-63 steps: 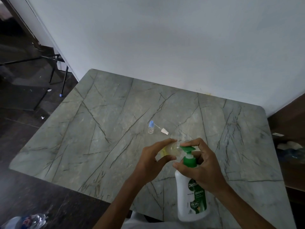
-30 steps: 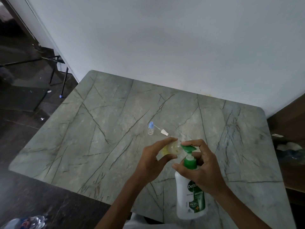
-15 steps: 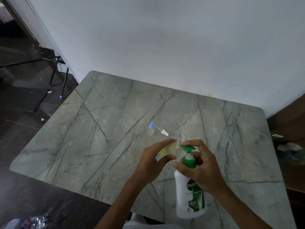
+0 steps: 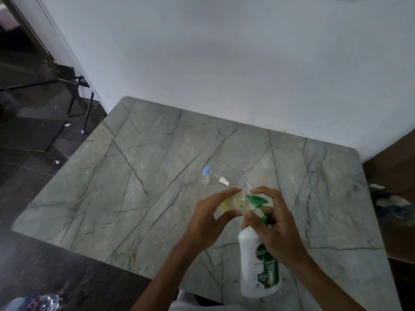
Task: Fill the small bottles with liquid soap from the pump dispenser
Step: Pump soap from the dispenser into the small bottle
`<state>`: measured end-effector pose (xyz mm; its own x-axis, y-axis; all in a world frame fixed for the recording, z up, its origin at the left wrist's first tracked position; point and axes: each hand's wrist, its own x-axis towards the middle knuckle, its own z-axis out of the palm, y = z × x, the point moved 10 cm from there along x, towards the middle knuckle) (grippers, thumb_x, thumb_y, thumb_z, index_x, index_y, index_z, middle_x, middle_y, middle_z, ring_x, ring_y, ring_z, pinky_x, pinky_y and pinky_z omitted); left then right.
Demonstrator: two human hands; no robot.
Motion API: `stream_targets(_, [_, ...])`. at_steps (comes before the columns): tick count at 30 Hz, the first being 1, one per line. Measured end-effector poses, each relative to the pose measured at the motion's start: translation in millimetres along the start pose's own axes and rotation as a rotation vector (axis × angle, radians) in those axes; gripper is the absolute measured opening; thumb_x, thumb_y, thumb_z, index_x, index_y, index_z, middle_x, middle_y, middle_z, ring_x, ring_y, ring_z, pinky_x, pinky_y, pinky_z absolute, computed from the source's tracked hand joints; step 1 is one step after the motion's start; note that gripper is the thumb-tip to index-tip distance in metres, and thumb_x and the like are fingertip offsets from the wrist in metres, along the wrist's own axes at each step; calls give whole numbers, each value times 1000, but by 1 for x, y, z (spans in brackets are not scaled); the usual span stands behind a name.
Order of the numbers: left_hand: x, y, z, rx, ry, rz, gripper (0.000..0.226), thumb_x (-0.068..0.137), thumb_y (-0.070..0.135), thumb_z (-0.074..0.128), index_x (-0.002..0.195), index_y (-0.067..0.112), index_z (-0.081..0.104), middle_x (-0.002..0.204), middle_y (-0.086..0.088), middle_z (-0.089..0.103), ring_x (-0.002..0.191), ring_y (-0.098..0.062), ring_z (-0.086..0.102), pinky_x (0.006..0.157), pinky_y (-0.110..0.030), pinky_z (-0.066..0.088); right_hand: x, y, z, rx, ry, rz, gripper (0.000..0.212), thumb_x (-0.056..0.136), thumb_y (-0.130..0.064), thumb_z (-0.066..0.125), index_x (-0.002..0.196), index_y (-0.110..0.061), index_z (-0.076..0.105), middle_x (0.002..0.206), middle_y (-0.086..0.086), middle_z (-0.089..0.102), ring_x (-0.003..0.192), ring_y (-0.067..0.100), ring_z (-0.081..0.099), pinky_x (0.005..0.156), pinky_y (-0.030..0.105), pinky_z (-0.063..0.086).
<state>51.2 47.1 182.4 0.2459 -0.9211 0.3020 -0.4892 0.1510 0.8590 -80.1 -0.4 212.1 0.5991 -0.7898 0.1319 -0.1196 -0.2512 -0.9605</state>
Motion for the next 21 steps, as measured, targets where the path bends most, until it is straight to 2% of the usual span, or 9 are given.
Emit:
stream_targets(3, [1, 0, -1, 6, -1, -6, 47, 87, 32, 68, 130, 19, 58, 117, 9, 68, 97, 1, 65, 82, -16, 51, 1, 0, 0, 1, 2, -9, 33, 83, -44, 63, 111, -35, 50, 75, 3, 73, 61, 16, 71, 53, 23, 53])
stream_targets(8, [0, 1, -1, 4, -2, 2, 46, 87, 34, 67, 130, 18, 58, 118, 9, 67, 99, 1, 65, 84, -18, 52, 1, 0, -1, -2, 11, -17, 41, 82, -58, 63, 110, -32, 50, 74, 0, 73, 60, 15, 71, 52, 23, 54])
stream_targets(13, [-1, 1, -1, 10, 1, 1, 47, 88, 40, 63, 131, 21, 57, 122, 10, 66, 104, 0, 64, 86, -19, 51, 2, 1, -4, -45, 37, -7, 36, 79, -50, 67, 106, -32, 52, 71, 2, 73, 58, 15, 71, 50, 32, 57])
stream_targets(17, [-2, -1, 1, 32, -13, 5, 47, 87, 34, 67, 131, 21, 57, 124, 11, 64, 108, -1, 62, 88, -23, 52, 4, 3, -7, -16, 69, 18, 30, 79, -44, 69, 98, -27, 54, 71, 5, 73, 58, 20, 71, 50, 36, 57])
stream_targets(21, [-1, -2, 0, 42, -9, 15, 47, 87, 32, 69, 131, 20, 58, 123, 10, 65, 107, -2, 63, 87, -24, 53, 7, 4, -5, 6, 42, 42, 34, 79, -43, 68, 100, -19, 54, 70, 7, 73, 57, 21, 70, 49, 29, 55])
